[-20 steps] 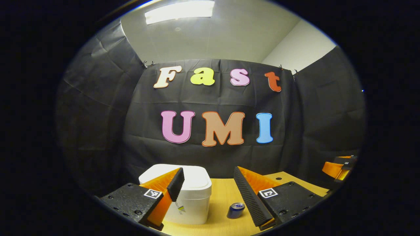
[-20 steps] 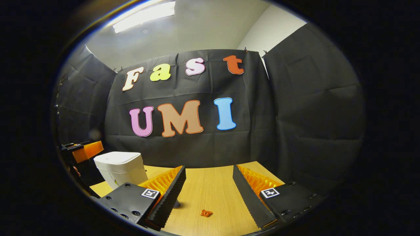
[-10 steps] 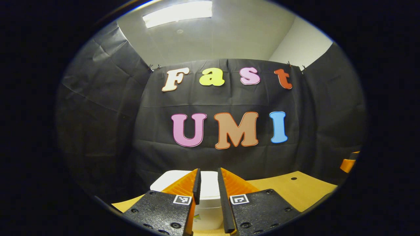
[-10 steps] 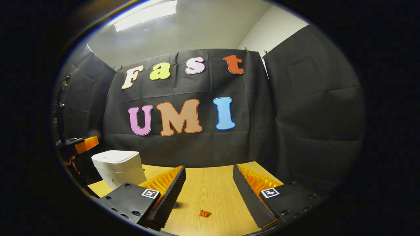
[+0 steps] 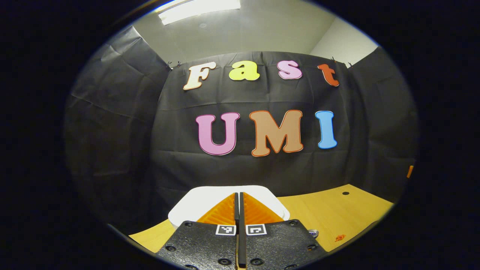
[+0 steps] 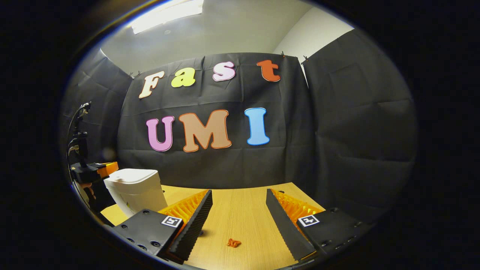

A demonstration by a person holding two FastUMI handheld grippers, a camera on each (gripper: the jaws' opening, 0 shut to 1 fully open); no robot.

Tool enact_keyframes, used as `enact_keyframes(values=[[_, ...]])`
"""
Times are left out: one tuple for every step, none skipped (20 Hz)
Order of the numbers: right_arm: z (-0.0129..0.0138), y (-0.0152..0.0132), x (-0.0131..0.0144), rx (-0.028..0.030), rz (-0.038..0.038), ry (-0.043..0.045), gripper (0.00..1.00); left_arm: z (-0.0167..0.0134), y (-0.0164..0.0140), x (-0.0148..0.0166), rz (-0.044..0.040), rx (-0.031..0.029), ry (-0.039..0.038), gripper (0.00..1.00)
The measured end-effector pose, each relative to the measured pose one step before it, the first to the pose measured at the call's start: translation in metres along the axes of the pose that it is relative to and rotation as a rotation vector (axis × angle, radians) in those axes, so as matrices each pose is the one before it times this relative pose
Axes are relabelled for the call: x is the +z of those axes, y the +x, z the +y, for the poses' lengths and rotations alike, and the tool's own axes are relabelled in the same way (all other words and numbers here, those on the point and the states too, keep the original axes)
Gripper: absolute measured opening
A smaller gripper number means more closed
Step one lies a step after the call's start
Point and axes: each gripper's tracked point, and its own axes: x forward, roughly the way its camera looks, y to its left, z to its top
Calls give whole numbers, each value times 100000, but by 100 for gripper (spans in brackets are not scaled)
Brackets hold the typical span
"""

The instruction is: Press the lid of the desktop garbage bin to open it, pick up the crumpled paper on the desktop and throw it into the bin, then pick up the pop can on the desktop and drop it into the bin, and finally close the garbage bin lid.

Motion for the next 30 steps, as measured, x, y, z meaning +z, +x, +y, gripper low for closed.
enact_keyframes(values=[[37,97,-99,1,420,-117,96,-105,401,-523,1123,-397,1,0],[77,93,-64,93,345,-93,96,-468,371,-609,1880,-2490,-1362,0],[155,31,-177,150,431,-139,96,-345,196,-785,2297,-971,-1994,0],[51,-12,-73,56,374,-248,96,380,280,-837,2415,911,-2215,0],[-5,59,-68,-13,278,-321,96,719,338,-1048,3023,1284,-2615,0],[-21,-16,26,-131,322,-237,96,232,-254,-692,2093,325,-2820,0],[-16,13,-112,-84,303,-150,96,-268,-115,1002,-5363,-104,-2123,0],[35,16,-123,-5,430,48,96,-119,81,-138,2457,-270,-1344,0],[153,127,-245,557,697,306,96,-85,90,-764,785,-377,565,0],[309,139,-224,869,797,517,96,80,55,34,-578,-109,1175,0],[255,175,-218,858,662,411,96,-21,-110,-380,1145,108,1019,0],[267,161,-153,710,660,147,96,41,-24,468,-2137,242,1569,0],[277,139,-238,733,729,-83,96,-19,-53,-219,177,927,309,0],[309,77,-95,797,394,-407,96,6,120,265,-1340,733,1059,0],[280,19,27,919,55,-751,96,-97,-127,-151,-147,264,1014,0],[215,-9,45,681,-63,-824,96,-36,-4,233,-1779,-287,-7,0],[118,-54,-67,595,153,-491,96,-58,-9,351,-686,-679,-302,0],[129,-27,-118,832,596,-17,96,-17,44,230,-517,-618,-494,0],[111,-10,-96,764,420,205,96,99,-90,809,-2128,-75,-120,0],[-4,-60,-27,340,182,263,96,299,-217,841,-743,695,-950,0],[13,40,-91,306,243,109,96,-29,172,1051,-1746,-310,-1074,0],[-35,9,-167,127,569,-72,96,-48,-128,1584,-2668,-24,-236,0],[27,98,-356,-59,708,-163,96,2,-207,1606,-2695,-452,370,0],[-151,68,-184,-114,708,-77,96,-138,-136,1629,-2351,-655,776,0],[-95,12,-211,-208,445,136,96,-242,-236,1593,-2072,-1563,618,0],[-56,29,-82,-215,184,368,96,-421,-266,1087,-956,-1659,79,0],[26,28,-86,20,21,426,96,-371,-448,1238,-1316,-1263,-183,0],[-44,152,-10,-36,-45,440,96,-274,-571,1297,-1842,-1236,-106,0],[7,179,-99,86,73,456,96,-218,-472,1131,-1697,-676,30,0],[49,133,-101,328,163,484,96,-126,-454,600,-514,-75,276,0]])
